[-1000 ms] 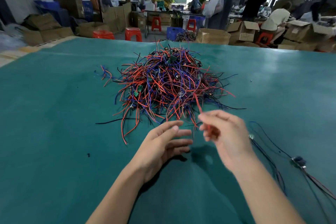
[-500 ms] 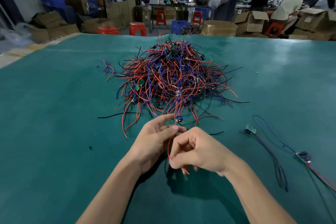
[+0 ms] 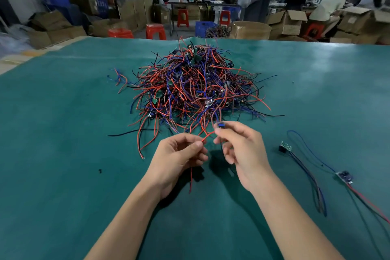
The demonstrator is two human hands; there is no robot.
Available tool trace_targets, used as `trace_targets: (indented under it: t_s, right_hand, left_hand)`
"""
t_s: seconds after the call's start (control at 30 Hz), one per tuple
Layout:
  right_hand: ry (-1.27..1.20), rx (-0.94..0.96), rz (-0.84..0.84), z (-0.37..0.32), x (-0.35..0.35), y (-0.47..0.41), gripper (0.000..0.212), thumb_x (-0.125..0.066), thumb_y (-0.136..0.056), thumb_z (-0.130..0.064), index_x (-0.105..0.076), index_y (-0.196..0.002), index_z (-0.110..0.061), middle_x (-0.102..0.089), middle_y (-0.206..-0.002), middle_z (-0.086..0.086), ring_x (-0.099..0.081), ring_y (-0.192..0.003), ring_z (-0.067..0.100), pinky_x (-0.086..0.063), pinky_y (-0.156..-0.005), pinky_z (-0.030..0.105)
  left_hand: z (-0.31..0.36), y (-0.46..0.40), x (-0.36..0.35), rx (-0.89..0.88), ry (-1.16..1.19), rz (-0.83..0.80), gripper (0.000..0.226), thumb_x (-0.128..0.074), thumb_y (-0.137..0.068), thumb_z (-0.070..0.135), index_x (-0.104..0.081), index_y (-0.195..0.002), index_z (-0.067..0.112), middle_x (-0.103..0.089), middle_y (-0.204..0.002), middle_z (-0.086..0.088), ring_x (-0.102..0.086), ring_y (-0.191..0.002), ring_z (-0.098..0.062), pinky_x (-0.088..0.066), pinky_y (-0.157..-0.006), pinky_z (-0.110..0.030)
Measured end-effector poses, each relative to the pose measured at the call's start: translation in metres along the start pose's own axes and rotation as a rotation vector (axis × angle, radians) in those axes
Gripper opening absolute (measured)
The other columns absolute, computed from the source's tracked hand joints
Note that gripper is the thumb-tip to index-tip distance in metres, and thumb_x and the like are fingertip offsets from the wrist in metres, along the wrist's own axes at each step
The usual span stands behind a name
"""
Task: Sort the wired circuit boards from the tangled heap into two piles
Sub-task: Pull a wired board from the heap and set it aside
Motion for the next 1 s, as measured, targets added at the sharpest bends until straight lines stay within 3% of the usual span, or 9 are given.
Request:
trace_targets:
  t_s: [0.1, 0.17, 0.23, 0.37, 0.53, 0.67, 0.77, 0.87, 1.0]
  right_hand:
    - [-0.413, -0.096, -0.064, -0.005, 0.003, -0.001, 0.014, -0.065, -0.086, -0.001, -0.077, -0.089, -0.006, -0.059, -0.058, 0.006, -0.041, -0.040, 0.008, -0.028, -0.034, 0.018]
    - [-0.721, -0.163, -0.275, -0.014, -0.011, 0.005, 0.023, -0.068, -0.078, -0.007, -0.078, -0.098, -0.002, -0.056, -0.055, 0.001, -0.042, -0.041, 0.006, -0.031, -0.033, 0.016]
    - [-0.799, -0.163, -0.488, -0.026, -0.024, 0.015, 0.035, -0.073, -0.075, -0.008, -0.076, -0.109, -0.001, -0.055, -0.056, 0.000, -0.046, -0.044, 0.005, -0.035, -0.034, 0.015]
    - [-0.473, -0.147, -0.519, -0.012, -0.038, 0.018, 0.041, -0.079, -0.070, -0.004, -0.076, -0.110, -0.013, -0.057, -0.061, 0.005, -0.050, -0.045, 0.008, -0.039, -0.037, 0.018]
    - [0.252, 0.105, -0.371, -0.003, -0.038, 0.015, 0.026, -0.070, -0.077, -0.014, -0.066, -0.097, -0.030, -0.063, -0.067, 0.004, -0.041, -0.038, 0.009, -0.030, -0.036, 0.018]
    - [0.152, 0.044, -0.426, 0.002, -0.044, 0.017, 0.039, -0.067, -0.069, -0.006, -0.074, -0.103, -0.025, -0.066, -0.081, 0.003, -0.046, -0.049, 0.012, -0.032, -0.039, 0.022]
    - [0.023, -0.049, -0.367, 0.004, -0.038, 0.013, 0.018, -0.076, -0.075, -0.018, -0.076, -0.092, -0.016, -0.062, -0.070, 0.003, -0.044, -0.041, 0.010, -0.022, -0.037, 0.017]
    - [-0.028, -0.054, -0.265, 0.007, -0.027, 0.010, 0.010, -0.081, -0.084, -0.020, -0.072, -0.084, -0.015, -0.056, -0.061, -0.001, -0.029, -0.031, 0.008, -0.012, -0.038, 0.016]
    - [-0.032, 0.021, -0.209, -0.002, -0.023, 0.013, 0.007, -0.075, -0.090, -0.011, -0.071, -0.084, -0.011, -0.069, -0.076, 0.014, -0.032, -0.030, 0.006, -0.017, -0.034, 0.014]
  left_hand:
    - [-0.002, 0.000, -0.001, 0.040, 0.060, -0.023, 0.015, -0.064, -0.088, 0.014, -0.070, -0.096, 0.002, -0.072, -0.089, -0.019, -0.072, -0.076, -0.023, -0.059, -0.069, -0.026]
    - [-0.003, 0.000, -0.005, 0.074, 0.092, -0.069, 0.024, -0.065, -0.084, 0.021, -0.071, -0.099, 0.003, -0.072, -0.100, -0.024, -0.072, -0.090, -0.031, -0.060, -0.080, -0.032]
    - [-0.002, 0.002, -0.009, 0.089, 0.115, -0.112, 0.028, -0.063, -0.084, 0.021, -0.071, -0.103, 0.003, -0.071, -0.106, -0.027, -0.070, -0.098, -0.036, -0.059, -0.085, -0.035]
    - [-0.001, 0.003, -0.017, 0.104, 0.149, -0.178, 0.026, -0.063, -0.089, 0.023, -0.073, -0.109, 0.011, -0.071, -0.108, -0.022, -0.071, -0.097, -0.030, -0.058, -0.086, -0.035]
    - [0.001, 0.009, -0.030, 0.095, 0.134, -0.282, 0.041, -0.058, -0.095, 0.028, -0.062, -0.122, -0.004, -0.066, -0.104, -0.028, -0.068, -0.090, -0.033, -0.055, -0.093, -0.045]
    - [0.004, 0.008, -0.024, 0.062, 0.086, -0.259, 0.026, -0.057, -0.097, 0.019, -0.070, -0.113, 0.004, -0.070, -0.101, -0.027, -0.071, -0.085, -0.035, -0.057, -0.088, -0.039]
    - [-0.001, 0.006, -0.020, 0.084, 0.093, -0.225, 0.022, -0.061, -0.092, 0.018, -0.073, -0.106, 0.005, -0.072, -0.102, -0.021, -0.072, -0.091, -0.032, -0.058, -0.081, -0.036]
    - [-0.004, 0.008, -0.023, 0.090, 0.095, -0.241, 0.019, -0.065, -0.087, 0.015, -0.075, -0.100, 0.006, -0.073, -0.103, -0.018, -0.071, -0.096, -0.027, -0.058, -0.078, -0.031]
    - [-0.004, 0.006, -0.022, 0.085, 0.079, -0.241, 0.017, -0.067, -0.084, 0.011, -0.073, -0.095, 0.000, -0.073, -0.098, -0.016, -0.072, -0.091, -0.019, -0.057, -0.072, -0.024]
Point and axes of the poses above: each hand's wrist, its own y-axis away from the middle knuckle, its own x-axis out of the back of the hand, z = x × y, the point moved 10 cm from there along -y, towards the middle knuckle
